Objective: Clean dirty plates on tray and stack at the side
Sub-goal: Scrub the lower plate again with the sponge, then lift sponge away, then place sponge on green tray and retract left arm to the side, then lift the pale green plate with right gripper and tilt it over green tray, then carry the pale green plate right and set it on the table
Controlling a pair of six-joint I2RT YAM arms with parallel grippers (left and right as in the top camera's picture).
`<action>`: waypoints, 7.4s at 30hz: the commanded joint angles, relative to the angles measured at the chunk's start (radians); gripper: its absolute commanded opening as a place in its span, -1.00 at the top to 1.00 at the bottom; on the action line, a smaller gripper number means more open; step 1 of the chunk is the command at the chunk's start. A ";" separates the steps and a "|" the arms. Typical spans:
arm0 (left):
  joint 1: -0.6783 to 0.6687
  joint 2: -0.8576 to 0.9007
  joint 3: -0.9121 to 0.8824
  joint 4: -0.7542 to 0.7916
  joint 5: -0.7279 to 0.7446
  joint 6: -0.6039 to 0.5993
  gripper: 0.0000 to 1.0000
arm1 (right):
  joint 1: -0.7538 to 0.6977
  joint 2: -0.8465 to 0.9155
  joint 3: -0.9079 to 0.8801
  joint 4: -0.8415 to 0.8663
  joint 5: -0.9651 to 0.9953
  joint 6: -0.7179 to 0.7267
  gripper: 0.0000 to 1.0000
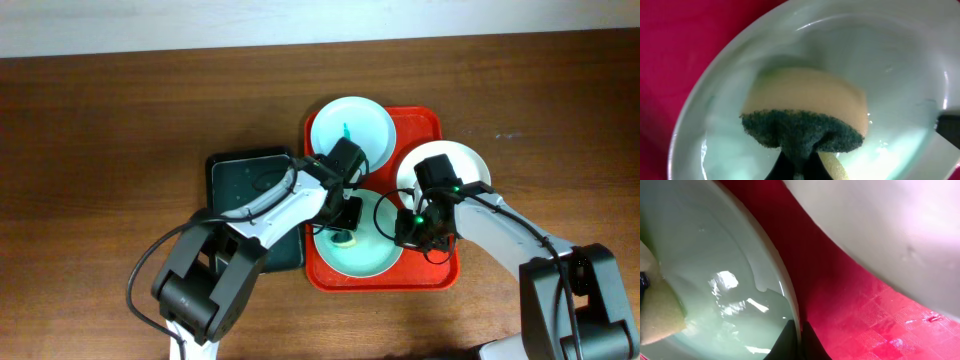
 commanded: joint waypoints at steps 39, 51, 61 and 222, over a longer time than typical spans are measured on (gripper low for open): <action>0.044 0.160 0.212 -0.301 -0.476 -0.100 1.00 | -0.003 0.018 -0.029 -0.026 0.088 -0.015 0.92; 0.099 0.084 0.658 -0.711 -0.223 -0.121 1.00 | -0.003 0.018 -0.029 -0.027 0.088 -0.015 0.92; 0.272 -0.037 0.655 -0.846 -0.368 -0.120 1.00 | -0.003 0.018 -0.029 -0.029 0.088 -0.015 0.91; 0.872 -0.676 0.258 -0.702 -0.284 -0.091 -0.99 | -0.931 0.035 0.715 -0.628 0.150 -0.068 0.92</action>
